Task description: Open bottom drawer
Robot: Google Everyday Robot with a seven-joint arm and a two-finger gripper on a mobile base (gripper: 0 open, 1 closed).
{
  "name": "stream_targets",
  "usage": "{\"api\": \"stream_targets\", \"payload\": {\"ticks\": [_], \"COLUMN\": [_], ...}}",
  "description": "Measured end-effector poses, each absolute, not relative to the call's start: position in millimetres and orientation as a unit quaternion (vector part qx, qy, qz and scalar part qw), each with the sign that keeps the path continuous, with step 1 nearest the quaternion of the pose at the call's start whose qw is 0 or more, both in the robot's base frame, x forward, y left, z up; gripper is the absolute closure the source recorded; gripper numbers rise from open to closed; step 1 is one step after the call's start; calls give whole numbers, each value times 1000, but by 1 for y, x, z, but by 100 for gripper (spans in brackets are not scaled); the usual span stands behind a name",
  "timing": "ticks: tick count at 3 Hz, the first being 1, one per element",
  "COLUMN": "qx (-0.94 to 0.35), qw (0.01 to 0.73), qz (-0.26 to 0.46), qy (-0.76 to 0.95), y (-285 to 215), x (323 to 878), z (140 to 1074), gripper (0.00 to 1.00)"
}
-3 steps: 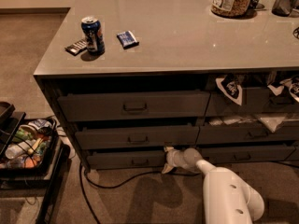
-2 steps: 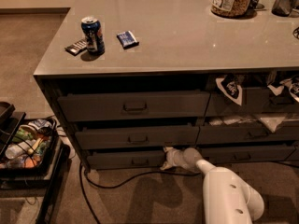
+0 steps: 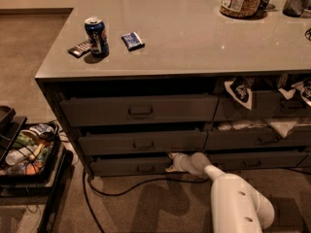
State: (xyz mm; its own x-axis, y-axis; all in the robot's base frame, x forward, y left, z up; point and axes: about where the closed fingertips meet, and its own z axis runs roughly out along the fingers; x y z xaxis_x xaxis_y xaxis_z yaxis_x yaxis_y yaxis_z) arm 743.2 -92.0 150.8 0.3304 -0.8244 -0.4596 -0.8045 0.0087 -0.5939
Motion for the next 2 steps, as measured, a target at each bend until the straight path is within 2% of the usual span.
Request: {"api": "stream_targets", "payload": {"ticks": [1, 2], "qx": [-704, -704], "qw": [412, 412], "qz": [-12, -12], "qy": [579, 578], "y": [-92, -92], "x": [743, 743], "z": [151, 151], "gripper": [88, 100]}}
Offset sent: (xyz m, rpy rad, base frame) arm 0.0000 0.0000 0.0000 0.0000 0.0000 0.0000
